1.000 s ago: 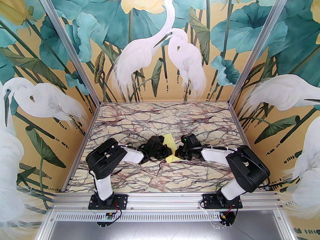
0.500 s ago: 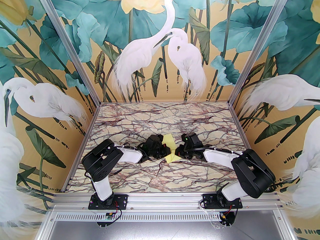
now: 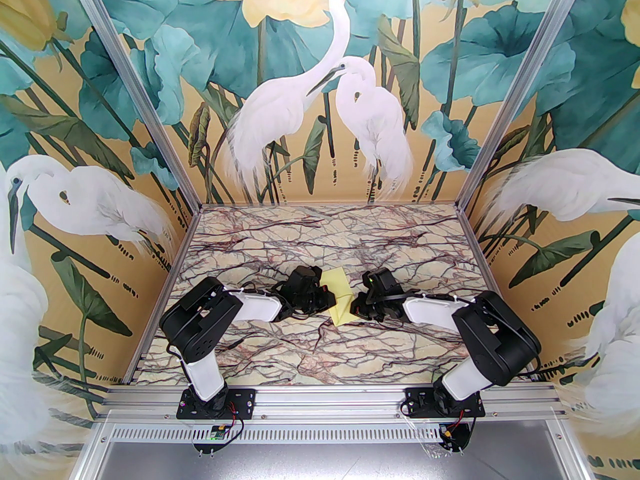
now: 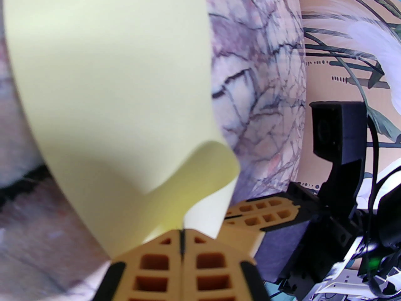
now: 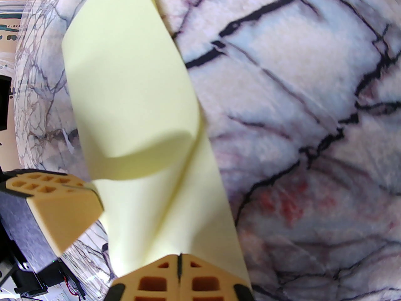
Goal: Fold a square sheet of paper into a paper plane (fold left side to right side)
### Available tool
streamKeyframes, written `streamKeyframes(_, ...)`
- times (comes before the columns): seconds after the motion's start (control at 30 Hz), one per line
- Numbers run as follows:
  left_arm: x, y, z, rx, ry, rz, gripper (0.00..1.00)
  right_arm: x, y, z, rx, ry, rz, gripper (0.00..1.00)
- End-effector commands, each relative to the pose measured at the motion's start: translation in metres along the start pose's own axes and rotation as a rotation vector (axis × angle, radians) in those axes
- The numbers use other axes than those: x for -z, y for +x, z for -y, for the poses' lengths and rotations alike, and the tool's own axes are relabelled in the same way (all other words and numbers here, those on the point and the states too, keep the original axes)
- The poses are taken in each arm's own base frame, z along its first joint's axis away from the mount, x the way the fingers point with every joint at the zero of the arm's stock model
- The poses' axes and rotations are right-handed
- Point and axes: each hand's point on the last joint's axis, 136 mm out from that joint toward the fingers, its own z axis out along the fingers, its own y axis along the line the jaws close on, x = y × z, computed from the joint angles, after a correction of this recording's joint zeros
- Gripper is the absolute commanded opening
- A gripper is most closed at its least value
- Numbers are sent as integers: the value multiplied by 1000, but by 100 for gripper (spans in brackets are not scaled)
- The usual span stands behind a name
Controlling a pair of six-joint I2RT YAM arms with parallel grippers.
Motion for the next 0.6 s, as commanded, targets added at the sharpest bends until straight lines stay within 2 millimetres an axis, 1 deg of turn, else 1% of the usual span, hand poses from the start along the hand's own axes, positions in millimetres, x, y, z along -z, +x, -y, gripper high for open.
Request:
streamKeyframes(0.0, 5, -9, 8, -39, 0, 14, 0, -4, 3, 1, 15, -2, -14, 1)
streamKeyframes(0.37, 9, -17, -1, -54, -39, 26, 0, -7, 6, 4, 13, 5, -24, 0)
streamKeyframes(0.57, 9, -17, -5, -59, -52, 22, 0, -8, 7, 4, 15, 6, -27, 0)
